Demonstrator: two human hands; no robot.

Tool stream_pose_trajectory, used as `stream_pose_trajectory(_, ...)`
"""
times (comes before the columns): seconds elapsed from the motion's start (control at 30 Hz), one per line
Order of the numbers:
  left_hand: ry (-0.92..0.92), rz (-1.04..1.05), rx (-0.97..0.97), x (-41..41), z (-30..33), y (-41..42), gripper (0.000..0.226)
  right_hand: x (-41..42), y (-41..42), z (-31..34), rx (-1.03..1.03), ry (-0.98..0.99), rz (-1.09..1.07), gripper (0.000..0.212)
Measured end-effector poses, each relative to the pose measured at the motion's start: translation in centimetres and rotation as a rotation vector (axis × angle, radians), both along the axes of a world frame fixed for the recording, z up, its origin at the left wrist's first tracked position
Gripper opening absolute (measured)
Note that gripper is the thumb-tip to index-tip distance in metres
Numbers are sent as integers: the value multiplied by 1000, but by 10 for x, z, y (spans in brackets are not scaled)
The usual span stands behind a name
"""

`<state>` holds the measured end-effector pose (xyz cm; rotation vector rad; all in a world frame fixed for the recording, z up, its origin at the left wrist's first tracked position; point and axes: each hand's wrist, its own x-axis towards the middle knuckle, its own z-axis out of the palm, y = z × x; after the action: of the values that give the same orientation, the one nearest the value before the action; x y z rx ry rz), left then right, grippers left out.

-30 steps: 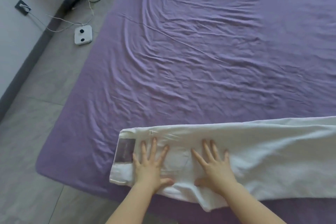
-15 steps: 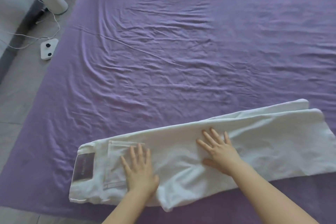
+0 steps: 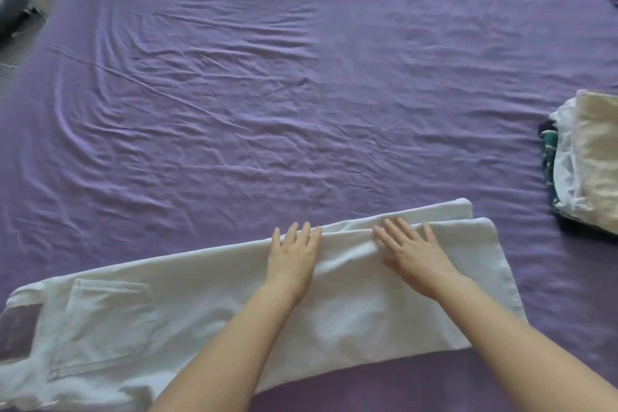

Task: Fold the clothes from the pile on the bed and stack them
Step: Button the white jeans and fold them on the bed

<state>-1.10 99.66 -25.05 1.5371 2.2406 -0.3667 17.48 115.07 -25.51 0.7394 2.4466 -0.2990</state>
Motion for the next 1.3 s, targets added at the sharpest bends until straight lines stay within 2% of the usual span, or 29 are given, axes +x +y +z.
stream_pose_trajectory(0.07, 30, 0, 26, -3, -3, 12, 70, 5, 17, -1, 42, 32, -23, 53)
stream_pose_trajectory(0.17, 41, 23, 45, -6, 0, 18, 45, 7, 29, -1, 110, 74, -15, 45)
stream_pose_trajectory(0.23, 50, 23, 82, -4, 6, 18, 35, 8, 30, 4, 126, 92, 3, 29)
stream_pose_trajectory(0.3, 72, -18, 141, -2, 12, 16, 41, 12, 30, 9, 122, 158, 69, 16)
stream_pose_trajectory(0.4, 69, -66, 247, 0, 15, 10, 53, 19, 29, 14, 11, 184, 153, 20)
stream_pose_trajectory(0.47, 38, -137, 278, 2, 13, 7, 61, 22, 30, 16, 6, 173, 206, 22)
stream_pose_trajectory(0.53, 15, -142, 222, 6, 13, 13, 64, 21, 31, 20, 19, 157, 211, 27)
stream_pose_trajectory(0.6, 0, -110, 124, 9, 16, 24, 41, 20, 35, 21, 57, 161, 177, 32)
stream_pose_trajectory(0.67, -5, -60, -1, 7, 9, 36, 15, 21, 40, 19, 57, 113, 93, 21)
stream_pose_trajectory(0.73, -50, -8, -101, 5, 3, 42, 13, 21, 47, 19, -22, -13, 21, 12)
stream_pose_trajectory(0.87, -128, 1, -104, -2, 6, 43, 11, 14, 73, 29, -78, -147, 11, 15)
stream_pose_trajectory(0.93, -141, 47, -100, -11, 6, 46, 7, 9, 87, 33, -17, -119, 11, 22)
stream_pose_trajectory(1.03, -130, 152, -105, -24, 7, 52, 9, 9, 98, 28, 146, 53, 10, 9)
stream_pose_trajectory(1.1, -84, 207, -130, -25, 7, 56, 12, 17, 94, 18, 194, 31, -30, 41)
stream_pose_trajectory(1.2, 54, 262, -51, -11, 6, 58, 24, 35, 77, 7, 215, 36, -125, 85)
stream_pose_trajectory(1.27, 169, 216, 133, 7, 9, 53, 48, 44, 63, -3, 199, 66, -138, 93)
stream_pose_trajectory(1.3, 184, 154, 209, 17, 10, 49, 59, 48, 56, -8, 176, 65, -138, 89)
